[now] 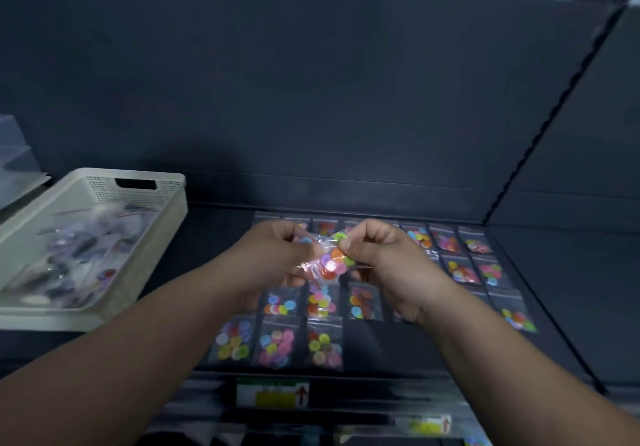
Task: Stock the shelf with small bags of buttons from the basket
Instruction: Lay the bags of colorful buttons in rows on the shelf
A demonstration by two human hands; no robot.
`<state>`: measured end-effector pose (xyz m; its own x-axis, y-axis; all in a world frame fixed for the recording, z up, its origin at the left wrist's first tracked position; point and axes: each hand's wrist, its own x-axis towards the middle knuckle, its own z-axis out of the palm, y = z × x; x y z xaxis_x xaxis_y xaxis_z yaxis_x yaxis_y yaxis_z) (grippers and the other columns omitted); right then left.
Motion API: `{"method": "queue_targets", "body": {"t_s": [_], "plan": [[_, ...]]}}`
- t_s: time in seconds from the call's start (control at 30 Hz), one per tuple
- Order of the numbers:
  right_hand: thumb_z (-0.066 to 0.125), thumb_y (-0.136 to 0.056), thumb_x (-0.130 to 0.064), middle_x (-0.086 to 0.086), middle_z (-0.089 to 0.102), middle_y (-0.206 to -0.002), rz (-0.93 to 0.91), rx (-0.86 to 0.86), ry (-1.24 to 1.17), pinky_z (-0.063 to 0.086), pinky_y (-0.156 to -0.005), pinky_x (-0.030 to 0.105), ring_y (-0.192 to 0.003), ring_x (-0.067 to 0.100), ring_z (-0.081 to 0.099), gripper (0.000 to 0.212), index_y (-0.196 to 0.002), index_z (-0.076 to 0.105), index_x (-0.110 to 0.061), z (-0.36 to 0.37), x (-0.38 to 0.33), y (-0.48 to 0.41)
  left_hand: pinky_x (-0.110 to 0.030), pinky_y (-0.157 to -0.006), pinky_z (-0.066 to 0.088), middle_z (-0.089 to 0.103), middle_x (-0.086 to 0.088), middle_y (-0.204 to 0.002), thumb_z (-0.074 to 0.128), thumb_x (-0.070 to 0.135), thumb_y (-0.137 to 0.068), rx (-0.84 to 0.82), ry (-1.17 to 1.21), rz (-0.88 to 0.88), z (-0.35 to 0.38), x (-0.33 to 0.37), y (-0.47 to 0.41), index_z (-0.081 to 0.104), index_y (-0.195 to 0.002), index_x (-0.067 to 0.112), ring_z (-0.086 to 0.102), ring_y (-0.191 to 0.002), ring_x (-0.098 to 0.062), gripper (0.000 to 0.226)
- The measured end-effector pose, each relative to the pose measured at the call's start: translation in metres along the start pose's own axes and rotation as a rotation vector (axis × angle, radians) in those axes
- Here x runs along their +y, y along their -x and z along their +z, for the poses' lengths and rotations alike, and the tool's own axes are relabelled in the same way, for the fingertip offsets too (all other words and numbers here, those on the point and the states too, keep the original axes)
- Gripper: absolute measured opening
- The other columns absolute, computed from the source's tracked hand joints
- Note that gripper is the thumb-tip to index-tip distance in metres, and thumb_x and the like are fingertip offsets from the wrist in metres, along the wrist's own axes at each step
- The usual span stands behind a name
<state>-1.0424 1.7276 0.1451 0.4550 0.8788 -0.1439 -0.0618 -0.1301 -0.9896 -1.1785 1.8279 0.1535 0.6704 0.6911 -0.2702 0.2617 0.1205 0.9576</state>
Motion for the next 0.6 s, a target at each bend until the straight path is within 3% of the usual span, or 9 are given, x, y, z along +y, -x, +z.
{"method": "queue_targets", "body": {"t_s": [0.1,0.27,0.37,0.47,0.6], "plan": [[0.062,-0.086,-0.007,0.011,0.056,-0.074,0.084,-0.002,-0.083,0.041,-0.055,0.030,-0.057,0.018,0.049,0.019,-0.071,0.056,-0.017,-0.020,0.009,0.008,-0.023,-0.052,0.053,0.058,0.005,-0.057,0.065,0.010,-0.087,0.025,0.032,0.000,0.025,-0.003,0.002,0.059,-0.078,0.013,0.055,-0.047,-0.005,0.010],[0.067,-0.082,-0.003,0.000,0.058,-0.067,0.181,-0.170,0.033,0.047,-0.049,0.020,-0.054,0.010,0.052,0.018,-0.082,0.057,-0.018,-0.046,0.009,0.028,-0.025,-0.054,0.048,0.052,0.000,-0.058,0.064,0.013,-0.087,0.064,0.022,0.020,0.050,-0.007,0.004,0.055,-0.071,0.016,0.049,-0.050,-0.010,0.019],[0.064,-0.083,-0.001,0.004,0.057,-0.063,0.208,-0.093,0.013,0.047,-0.046,0.020,-0.050,0.010,0.052,0.016,-0.078,0.056,-0.014,-0.055,0.010,0.031,-0.023,-0.050,0.051,0.057,0.003,-0.053,0.064,0.015,-0.088,0.051,0.112,-0.004,0.061,-0.003,0.005,0.055,-0.074,0.014,0.052,-0.043,-0.005,0.017],[0.060,-0.085,0.003,0.006,0.060,-0.059,0.232,0.017,-0.116,0.048,-0.043,0.020,-0.047,0.012,0.056,0.021,-0.073,0.053,-0.012,-0.062,0.013,0.031,-0.022,-0.051,0.053,0.066,0.004,-0.059,0.068,0.014,-0.085,-0.017,0.221,-0.073,0.070,0.000,0.007,0.056,-0.078,0.015,0.060,-0.049,-0.007,0.013],[0.064,-0.083,0.001,0.005,0.068,-0.066,0.251,-0.071,-0.119,0.053,-0.054,0.025,-0.059,0.014,0.066,0.019,-0.076,0.054,-0.014,-0.062,0.019,0.039,-0.020,-0.053,0.052,0.067,0.001,-0.068,0.068,0.002,-0.082,-0.047,0.163,-0.087,0.078,-0.003,0.004,0.056,-0.077,0.016,0.061,-0.053,-0.007,0.019]]}}
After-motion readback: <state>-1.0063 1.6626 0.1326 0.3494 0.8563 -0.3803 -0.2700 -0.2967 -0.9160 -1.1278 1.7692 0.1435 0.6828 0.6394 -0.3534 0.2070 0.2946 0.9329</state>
